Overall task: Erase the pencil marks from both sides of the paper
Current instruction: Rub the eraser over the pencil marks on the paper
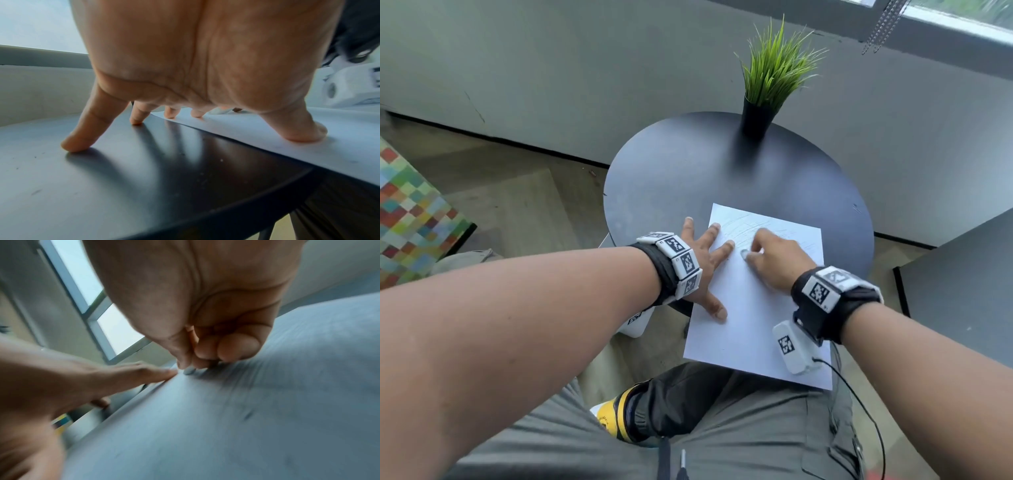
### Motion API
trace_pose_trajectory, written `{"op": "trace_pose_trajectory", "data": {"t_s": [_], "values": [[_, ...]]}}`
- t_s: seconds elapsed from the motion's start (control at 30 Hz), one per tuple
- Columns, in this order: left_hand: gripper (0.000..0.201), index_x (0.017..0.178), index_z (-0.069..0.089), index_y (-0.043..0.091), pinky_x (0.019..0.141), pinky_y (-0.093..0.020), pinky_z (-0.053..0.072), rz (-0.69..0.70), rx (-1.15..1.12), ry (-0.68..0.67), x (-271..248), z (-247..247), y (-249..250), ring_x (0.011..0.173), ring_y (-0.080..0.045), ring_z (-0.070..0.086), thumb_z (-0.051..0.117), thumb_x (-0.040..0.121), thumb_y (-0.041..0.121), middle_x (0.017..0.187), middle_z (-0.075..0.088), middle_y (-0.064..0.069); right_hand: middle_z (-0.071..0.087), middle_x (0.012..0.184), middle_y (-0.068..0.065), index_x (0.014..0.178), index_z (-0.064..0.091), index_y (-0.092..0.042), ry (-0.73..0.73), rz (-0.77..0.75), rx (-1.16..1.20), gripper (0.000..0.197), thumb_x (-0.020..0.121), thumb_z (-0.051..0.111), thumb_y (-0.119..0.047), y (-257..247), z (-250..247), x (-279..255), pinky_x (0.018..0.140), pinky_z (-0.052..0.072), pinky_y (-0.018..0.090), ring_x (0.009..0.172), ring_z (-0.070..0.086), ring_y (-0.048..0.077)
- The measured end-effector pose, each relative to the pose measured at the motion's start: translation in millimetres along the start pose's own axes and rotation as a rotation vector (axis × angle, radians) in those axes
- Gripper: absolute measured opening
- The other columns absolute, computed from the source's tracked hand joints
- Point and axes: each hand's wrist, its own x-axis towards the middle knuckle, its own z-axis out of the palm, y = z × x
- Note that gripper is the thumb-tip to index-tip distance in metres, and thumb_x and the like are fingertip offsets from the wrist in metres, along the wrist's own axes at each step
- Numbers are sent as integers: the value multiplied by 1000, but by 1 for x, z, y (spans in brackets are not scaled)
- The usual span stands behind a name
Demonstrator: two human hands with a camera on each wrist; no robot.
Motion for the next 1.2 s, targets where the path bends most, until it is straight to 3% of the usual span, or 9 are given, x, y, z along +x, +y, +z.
{"op": "trace_pose_trajectory", "data": {"t_s": [0.07,0.23,0.4,0.57,0.73,0.9,1.07,1.13,1.2], "values": [[135,154,-19,36,104,-76,22,-10,3,-10,-1,-1,1,144,-50,-18,57,58,93,162,-25,1,65,106,12,103,53,-19,-26,-17,11,21,97,53,-39,3,0,0,78,44,35,95,56,30],[131,155,-19,30,111,-70,13,2,50,-20,-9,-9,6,145,-48,-21,57,65,88,162,-26,-4,68,98,9,103,52,-25,-247,-376,-81,12,97,54,-36,-8,27,-34,78,52,43,85,61,30],[137,154,-19,36,103,-75,24,-12,27,-3,-2,-1,3,144,-52,-17,59,56,92,162,-25,-1,66,98,11,97,47,-26,3,-126,-4,20,97,49,-46,10,7,-10,79,50,40,87,59,33],[133,150,-21,45,104,-75,23,-11,9,-28,0,-4,3,142,-53,-22,60,56,91,161,-29,-2,68,98,9,101,51,-27,-210,-316,-62,17,98,50,-44,-1,26,-36,79,51,40,85,61,28],[130,149,-20,49,103,-75,23,0,27,-12,1,-2,3,142,-56,-18,59,56,92,162,-25,-3,64,90,5,93,51,-24,40,-17,101,22,95,53,-45,26,2,-7,79,49,38,89,60,29],[132,148,-21,50,103,-76,22,6,7,-18,4,-1,0,141,-55,-22,61,54,92,161,-28,-2,64,90,1,95,51,-30,-231,-253,-12,18,97,51,-47,6,23,-38,75,48,35,81,59,22],[130,149,-21,50,103,-76,22,4,7,-24,2,-1,3,141,-56,-21,61,56,91,161,-27,-3,65,94,5,95,52,-23,31,-11,74,22,96,53,-45,28,-2,-7,78,47,37,92,59,28],[132,150,-21,47,104,-75,21,6,17,-24,0,-2,2,141,-56,-21,62,57,90,161,-28,-3,65,94,6,95,48,-25,-35,-94,33,19,97,51,-43,20,7,-16,76,45,36,88,58,28],[132,151,-20,44,108,-72,19,21,42,-22,-1,-4,2,141,-57,-20,62,59,89,161,-29,-2,65,91,4,96,47,-28,-191,-236,-27,16,98,49,-44,6,24,-36,73,44,35,82,57,25]]}}
